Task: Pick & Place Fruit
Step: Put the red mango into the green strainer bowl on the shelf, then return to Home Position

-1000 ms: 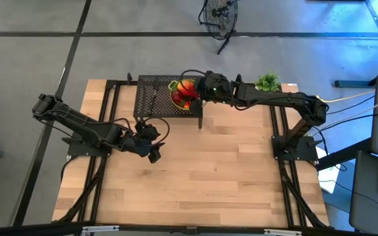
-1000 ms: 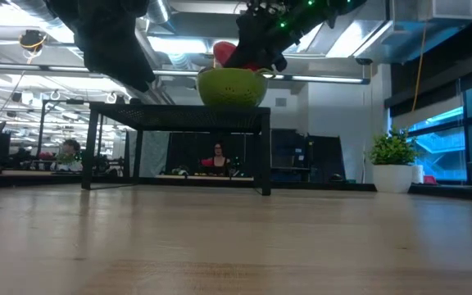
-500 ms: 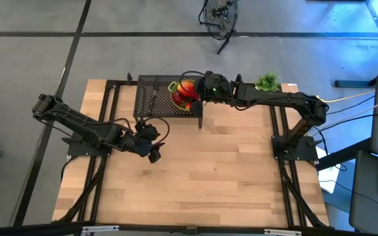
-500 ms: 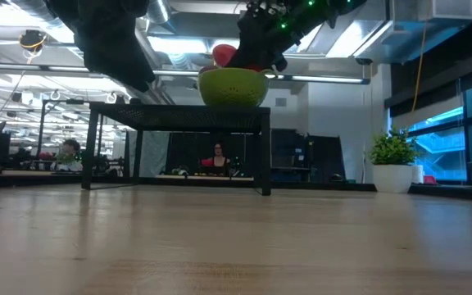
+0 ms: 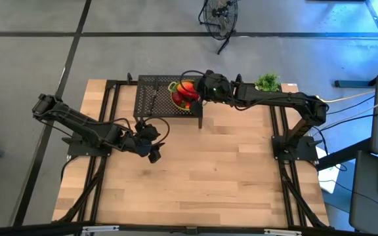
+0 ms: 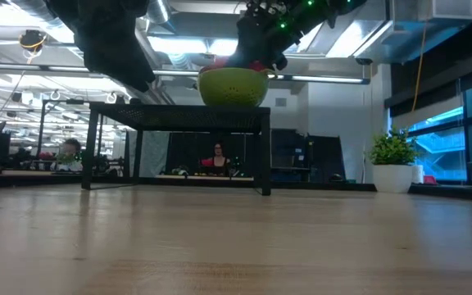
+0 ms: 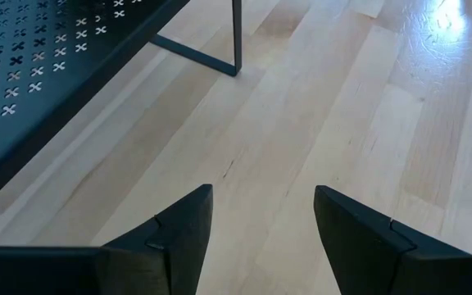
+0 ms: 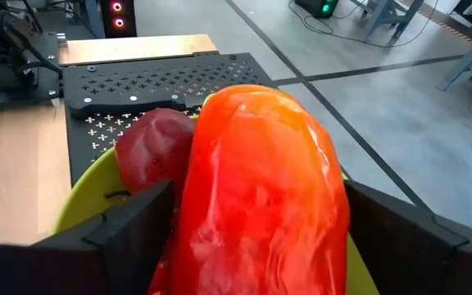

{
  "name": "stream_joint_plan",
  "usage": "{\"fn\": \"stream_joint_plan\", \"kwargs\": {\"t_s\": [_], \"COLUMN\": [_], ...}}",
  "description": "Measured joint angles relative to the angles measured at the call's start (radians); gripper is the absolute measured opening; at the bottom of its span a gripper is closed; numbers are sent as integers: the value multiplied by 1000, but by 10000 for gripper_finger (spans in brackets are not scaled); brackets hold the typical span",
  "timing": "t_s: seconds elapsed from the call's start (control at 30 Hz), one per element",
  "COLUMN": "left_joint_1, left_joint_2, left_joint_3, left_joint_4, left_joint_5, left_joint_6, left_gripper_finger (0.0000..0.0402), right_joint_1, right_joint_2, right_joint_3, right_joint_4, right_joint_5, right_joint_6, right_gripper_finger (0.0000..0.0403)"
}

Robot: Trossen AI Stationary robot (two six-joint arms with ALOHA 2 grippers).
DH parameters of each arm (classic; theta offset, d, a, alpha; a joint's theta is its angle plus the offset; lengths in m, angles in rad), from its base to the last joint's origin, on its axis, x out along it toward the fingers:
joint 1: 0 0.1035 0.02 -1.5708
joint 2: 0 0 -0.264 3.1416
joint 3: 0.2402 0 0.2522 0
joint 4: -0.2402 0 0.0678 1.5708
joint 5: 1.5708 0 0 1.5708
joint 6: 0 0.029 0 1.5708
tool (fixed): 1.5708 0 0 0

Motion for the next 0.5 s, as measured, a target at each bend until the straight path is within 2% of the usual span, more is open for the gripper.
{"fn": "stream_joint_plan", "kwargs": {"t_s": [0.5], "left_joint_1": [0], "left_joint_2": [0], "left_joint_3": [0], "left_joint_4": [0], "left_joint_5": [0], "left_joint_6": [0], "left_gripper_finger": [210], "right_joint_1": [2], "right_joint_2": [-47], "right_joint_3": [0], "right_joint_4": [-12], "right_joint_5": [-8], "right_joint_6": [-25], "right_gripper_finger": [385]}}
